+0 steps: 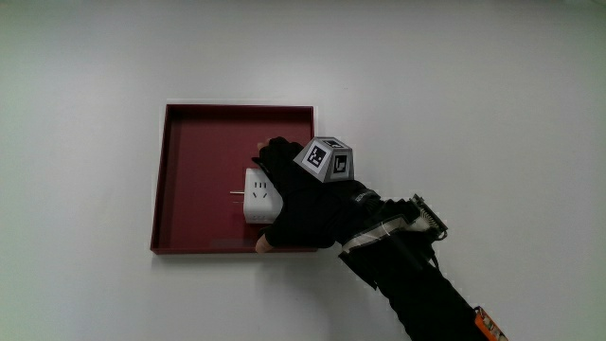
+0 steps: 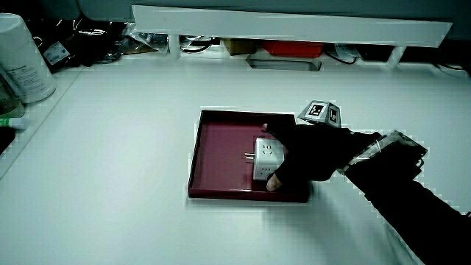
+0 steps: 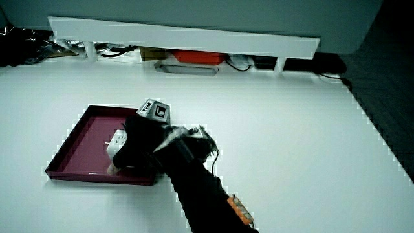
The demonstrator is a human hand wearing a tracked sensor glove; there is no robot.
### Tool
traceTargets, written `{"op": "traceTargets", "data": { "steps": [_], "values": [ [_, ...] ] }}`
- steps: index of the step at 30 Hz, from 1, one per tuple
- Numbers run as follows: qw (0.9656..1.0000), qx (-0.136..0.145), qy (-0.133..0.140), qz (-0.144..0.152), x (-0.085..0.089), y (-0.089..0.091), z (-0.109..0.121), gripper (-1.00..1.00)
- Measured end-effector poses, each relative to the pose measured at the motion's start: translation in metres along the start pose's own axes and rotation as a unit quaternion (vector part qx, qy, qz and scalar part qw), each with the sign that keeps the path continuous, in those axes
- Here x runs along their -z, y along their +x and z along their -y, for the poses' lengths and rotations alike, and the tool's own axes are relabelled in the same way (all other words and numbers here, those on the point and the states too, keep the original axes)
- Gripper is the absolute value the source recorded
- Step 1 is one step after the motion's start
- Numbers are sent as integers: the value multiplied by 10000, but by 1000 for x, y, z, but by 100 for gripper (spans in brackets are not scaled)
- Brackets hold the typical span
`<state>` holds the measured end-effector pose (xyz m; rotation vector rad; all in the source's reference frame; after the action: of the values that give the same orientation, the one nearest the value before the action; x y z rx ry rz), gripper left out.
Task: Pick socket
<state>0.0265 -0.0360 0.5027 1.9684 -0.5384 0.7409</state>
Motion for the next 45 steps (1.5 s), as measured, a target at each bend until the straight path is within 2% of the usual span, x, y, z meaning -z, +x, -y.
{"op": "traceTargets", "data": {
  "steps": [9,14,18,26,30,32,38,39,41,43,44,45],
  "values": [
    [9999,-68,-18,-125,8,0,-8,0],
    [9985,-129,526,-108,5,2,-5,24],
    [9971,-129,742,-140,6,6,-5,43],
    [9943,-260,1002,-235,5,6,0,81],
    [9941,-343,1007,-211,5,6,1,100],
    [9940,-404,988,-248,5,9,1,100],
    [9915,-632,1107,-276,-11,-2,19,100],
    [9910,-608,1173,-205,-15,-4,23,100],
    [9888,-809,1220,-293,-23,-11,33,100],
    [9880,-800,1310,-151,-30,-14,41,100],
    [9879,-844,1289,-156,-33,-14,44,100],
    [9867,-835,1387,-158,-38,-16,49,100]
  ]
}}
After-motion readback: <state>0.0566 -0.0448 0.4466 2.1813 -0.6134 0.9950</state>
